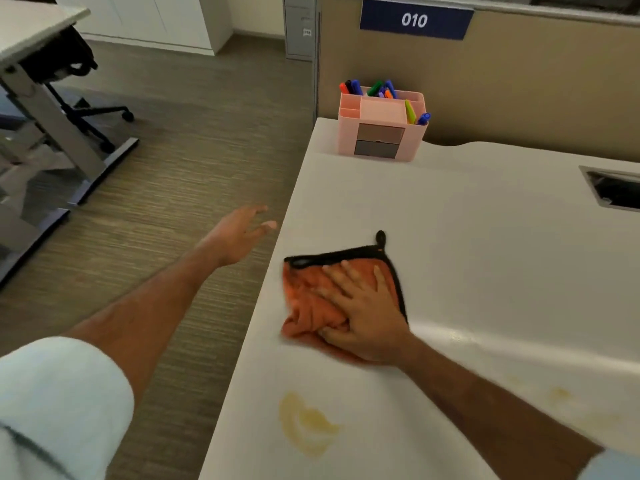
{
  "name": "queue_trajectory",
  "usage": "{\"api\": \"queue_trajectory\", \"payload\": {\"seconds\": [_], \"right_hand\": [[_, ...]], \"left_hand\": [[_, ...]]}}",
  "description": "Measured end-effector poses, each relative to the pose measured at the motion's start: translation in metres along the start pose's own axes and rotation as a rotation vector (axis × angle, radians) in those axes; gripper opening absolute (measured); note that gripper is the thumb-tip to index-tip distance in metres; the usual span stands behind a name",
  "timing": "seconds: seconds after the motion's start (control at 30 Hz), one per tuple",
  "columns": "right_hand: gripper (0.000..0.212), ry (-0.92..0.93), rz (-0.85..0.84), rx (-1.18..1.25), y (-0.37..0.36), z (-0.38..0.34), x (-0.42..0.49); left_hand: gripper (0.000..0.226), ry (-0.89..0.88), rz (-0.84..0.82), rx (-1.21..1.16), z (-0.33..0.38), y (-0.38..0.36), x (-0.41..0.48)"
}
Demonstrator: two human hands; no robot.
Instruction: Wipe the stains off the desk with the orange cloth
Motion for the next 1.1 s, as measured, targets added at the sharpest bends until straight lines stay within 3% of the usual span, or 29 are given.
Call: {"api": "queue_trajectory", "payload": {"seconds": [0.2,0.33,0.47,0.57,0.7,0.83,0.97,1.03,1.1], "right_hand": [[0.085,-0.358,-0.010,0.016,0.029,0.047,0.103],[0.088,-0.288,-0.050,-0.015,0.025,0.014,0.147],[0.075,-0.154,-0.034,0.002,0.022,0.028,0.110],[0.073,-0.309,-0.008,-0.027,0.034,0.079,0.091],[0.089,-0.534,-0.028,0.061,0.044,0.092,0.131],[0.086,-0.358,-0.065,0.016,0.028,0.031,0.146],[0.074,-0.142,-0.054,0.023,0.011,0.007,0.067],[0.069,-0.140,-0.027,0.028,0.007,0.027,0.019],[0.069,-0.252,-0.027,0.046,0.015,0.065,-0.007]], "left_hand": [[0.059,0.051,0.056,-0.128,-0.041,-0.030,-0.052],[0.061,0.064,0.034,-0.129,-0.059,-0.047,-0.068],[0.066,0.022,0.019,-0.050,-0.052,-0.045,-0.062],[0.066,-0.002,0.000,-0.032,-0.039,-0.043,-0.057],[0.066,-0.002,0.003,0.001,-0.038,-0.043,-0.057],[0.068,-0.013,0.005,-0.006,-0.037,-0.052,-0.066],[0.068,-0.051,-0.001,0.021,-0.024,-0.063,-0.073],[0.067,-0.098,0.003,0.069,-0.014,-0.067,-0.075],[0.063,-0.165,-0.010,0.135,-0.001,-0.072,-0.078]]}}
Point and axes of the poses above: each hand's wrist, its own x-axis towards the middle knuckle, its own y-axis out of the back of the hand, z = x × y, the point moved 5 cm from there along x, towards the middle knuckle, and after that the axes turned 12 degrees about -z, right-handed, at the moved point
